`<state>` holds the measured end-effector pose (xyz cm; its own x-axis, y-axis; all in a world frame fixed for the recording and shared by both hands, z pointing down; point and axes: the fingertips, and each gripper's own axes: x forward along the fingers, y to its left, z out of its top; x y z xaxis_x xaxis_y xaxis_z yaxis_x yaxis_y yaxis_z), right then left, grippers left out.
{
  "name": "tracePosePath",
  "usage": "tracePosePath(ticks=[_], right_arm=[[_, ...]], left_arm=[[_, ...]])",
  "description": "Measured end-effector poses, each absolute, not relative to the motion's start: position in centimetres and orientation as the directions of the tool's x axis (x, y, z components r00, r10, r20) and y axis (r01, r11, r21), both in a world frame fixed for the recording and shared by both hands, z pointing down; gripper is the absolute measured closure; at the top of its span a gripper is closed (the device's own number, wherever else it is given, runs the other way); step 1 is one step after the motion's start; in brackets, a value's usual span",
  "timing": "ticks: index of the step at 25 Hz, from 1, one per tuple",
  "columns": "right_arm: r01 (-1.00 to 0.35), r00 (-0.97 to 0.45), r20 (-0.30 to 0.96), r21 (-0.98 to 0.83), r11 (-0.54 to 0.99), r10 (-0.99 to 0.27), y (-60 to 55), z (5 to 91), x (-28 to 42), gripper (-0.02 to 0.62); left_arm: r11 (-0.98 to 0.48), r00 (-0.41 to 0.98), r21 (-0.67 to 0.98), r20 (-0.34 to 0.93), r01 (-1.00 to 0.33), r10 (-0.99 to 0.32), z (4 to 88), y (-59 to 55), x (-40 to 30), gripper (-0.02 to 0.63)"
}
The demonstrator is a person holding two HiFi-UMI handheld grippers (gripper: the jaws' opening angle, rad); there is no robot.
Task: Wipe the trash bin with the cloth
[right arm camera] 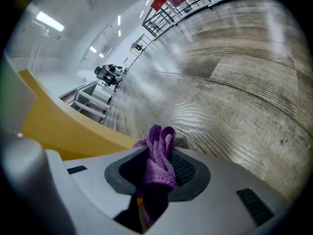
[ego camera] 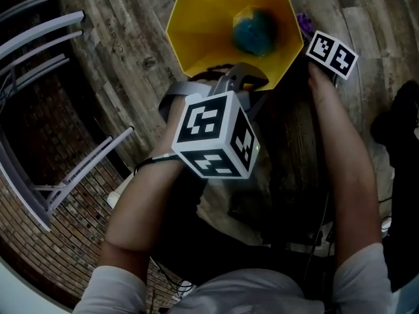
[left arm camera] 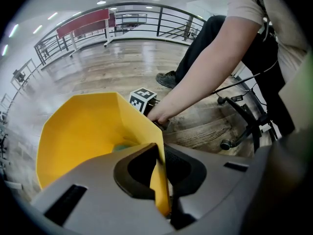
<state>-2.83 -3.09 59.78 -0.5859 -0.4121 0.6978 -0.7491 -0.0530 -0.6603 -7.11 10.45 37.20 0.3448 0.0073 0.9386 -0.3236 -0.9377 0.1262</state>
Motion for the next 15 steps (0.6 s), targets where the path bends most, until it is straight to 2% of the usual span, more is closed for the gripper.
tracePosePath(ticks=[5, 13, 15], right_arm=[[-0.753, -0.578, 0.693, -0.656, -0.045, -0.431, -3.3, 58.3, -2.1, 0.480], [-0.670, -0.584, 0.630, -0.730, -0.133, -0.512, -1.6, 52.0, 2.7, 0.480], [-0.650, -0.585, 0.617, -0.745, -0.150, -0.526, -0.8, 50.4, 4.0, 0.480]], left_arm=[[-0.933, 0.349, 0.137, 0.937, -0.334, 0.012, 37.6, 10.2, -6.6, 0.584], [-0.932, 0.312, 0.105, 0.950, -0.346, -0.009, 37.8, 9.5, -5.4, 0.580], [-0.942, 0.296, 0.079, 0.955, -0.327, -0.023, 37.6, 9.7, -5.8, 0.515]])
